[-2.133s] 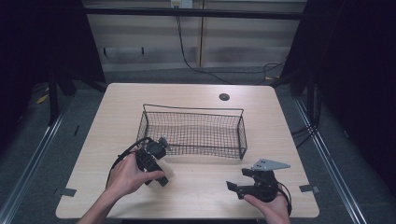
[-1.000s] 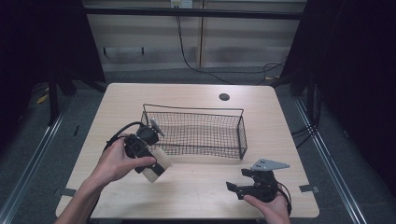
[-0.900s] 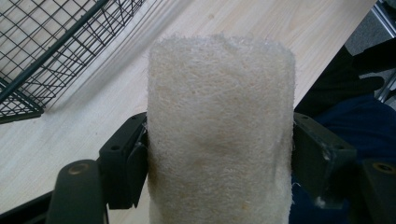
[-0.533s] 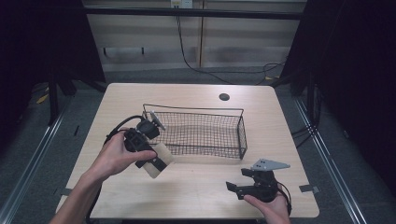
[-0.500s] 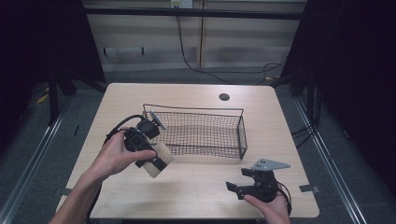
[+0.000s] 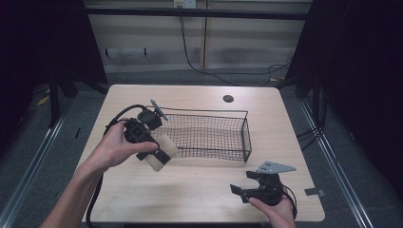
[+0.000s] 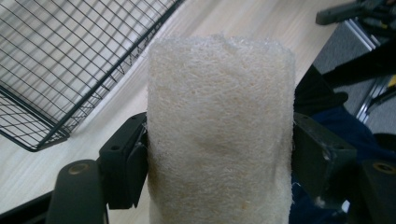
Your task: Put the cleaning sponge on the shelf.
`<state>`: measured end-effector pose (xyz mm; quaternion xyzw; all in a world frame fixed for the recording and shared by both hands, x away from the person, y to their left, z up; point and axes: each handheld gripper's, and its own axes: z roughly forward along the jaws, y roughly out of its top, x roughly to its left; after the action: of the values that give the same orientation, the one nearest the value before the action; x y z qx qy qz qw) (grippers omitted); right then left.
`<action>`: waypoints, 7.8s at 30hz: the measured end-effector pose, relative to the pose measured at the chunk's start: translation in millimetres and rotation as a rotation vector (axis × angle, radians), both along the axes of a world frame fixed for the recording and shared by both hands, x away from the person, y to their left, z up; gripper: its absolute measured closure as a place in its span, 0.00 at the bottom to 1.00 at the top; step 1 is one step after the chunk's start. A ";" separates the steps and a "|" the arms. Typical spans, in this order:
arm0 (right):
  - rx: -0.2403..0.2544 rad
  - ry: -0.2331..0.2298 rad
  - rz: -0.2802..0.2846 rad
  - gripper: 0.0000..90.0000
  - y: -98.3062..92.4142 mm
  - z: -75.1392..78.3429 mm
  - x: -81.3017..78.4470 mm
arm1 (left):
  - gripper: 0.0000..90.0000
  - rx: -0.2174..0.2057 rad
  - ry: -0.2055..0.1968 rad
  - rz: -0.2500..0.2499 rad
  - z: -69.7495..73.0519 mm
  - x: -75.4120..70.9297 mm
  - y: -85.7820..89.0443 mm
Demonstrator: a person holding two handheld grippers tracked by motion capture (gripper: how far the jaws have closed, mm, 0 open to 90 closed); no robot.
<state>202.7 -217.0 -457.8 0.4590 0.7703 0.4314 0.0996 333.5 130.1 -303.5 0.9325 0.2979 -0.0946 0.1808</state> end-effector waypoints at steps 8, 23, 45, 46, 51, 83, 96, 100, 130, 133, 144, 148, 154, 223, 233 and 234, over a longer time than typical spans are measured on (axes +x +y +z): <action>-0.001 0.001 0.006 0.19 0.8 -0.5 0.2 | 0.31 -0.013 -0.001 0.054 8.0 16.5 1.2; -0.009 0.006 0.003 0.19 0.9 -0.7 -0.6 | 0.31 0.035 -0.030 0.289 2.8 52.0 -4.6; -0.017 0.017 0.012 0.19 2.1 -2.3 0.0 | 0.31 0.137 0.014 0.536 -21.9 87.9 -6.7; -0.018 0.017 0.013 0.19 2.2 -2.3 -0.2 | 0.31 0.134 0.018 0.538 -23.3 88.9 -7.5; -0.017 0.016 0.015 0.18 2.1 -2.2 -0.1 | 0.31 0.150 0.005 0.534 -31.7 93.1 -10.1; -0.022 0.028 0.024 0.19 5.0 -2.3 -0.7 | 0.31 0.255 0.047 0.651 -91.0 104.6 -22.0; -0.019 0.030 0.033 0.19 6.0 -2.8 -0.5 | 0.31 0.295 0.076 0.660 -106.6 106.3 -24.9; -0.016 0.029 0.036 0.19 6.5 -2.7 -0.9 | 0.30 0.312 0.086 0.690 -112.9 107.5 -22.8; -0.017 0.025 0.030 0.18 6.2 -2.3 -1.0 | 0.30 0.375 0.083 0.747 -131.6 109.2 -26.7; -0.018 0.025 0.030 0.18 5.9 -2.4 -1.1 | 0.30 0.390 0.076 0.752 -134.8 109.6 -27.1; -0.016 0.025 0.032 0.19 5.9 -2.1 -1.2 | 0.30 0.393 0.094 0.720 -139.5 109.2 -26.2; -0.014 0.021 0.034 0.18 5.6 -2.2 -0.4 | 0.29 0.371 0.107 0.721 -137.6 109.3 -25.2; -0.016 0.021 0.027 0.19 4.8 -1.9 -1.0 | 0.24 0.351 0.133 0.731 -135.2 109.0 -22.3; -0.022 0.022 0.004 0.19 2.2 -2.6 0.5 | 0.26 -0.313 -0.120 0.374 -64.1 32.2 73.1; -0.026 0.021 -0.001 0.19 2.2 -2.9 1.5 | 0.25 -0.369 -0.190 0.377 -66.3 7.8 90.9; -0.027 0.020 -0.001 0.19 2.3 -2.8 1.4 | 0.24 -0.370 -0.186 0.373 -67.4 5.4 92.1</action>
<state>204.1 -214.7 -460.5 0.4625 0.7766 0.4164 0.0982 338.9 222.2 -370.9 0.8174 0.4242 -0.0266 0.3887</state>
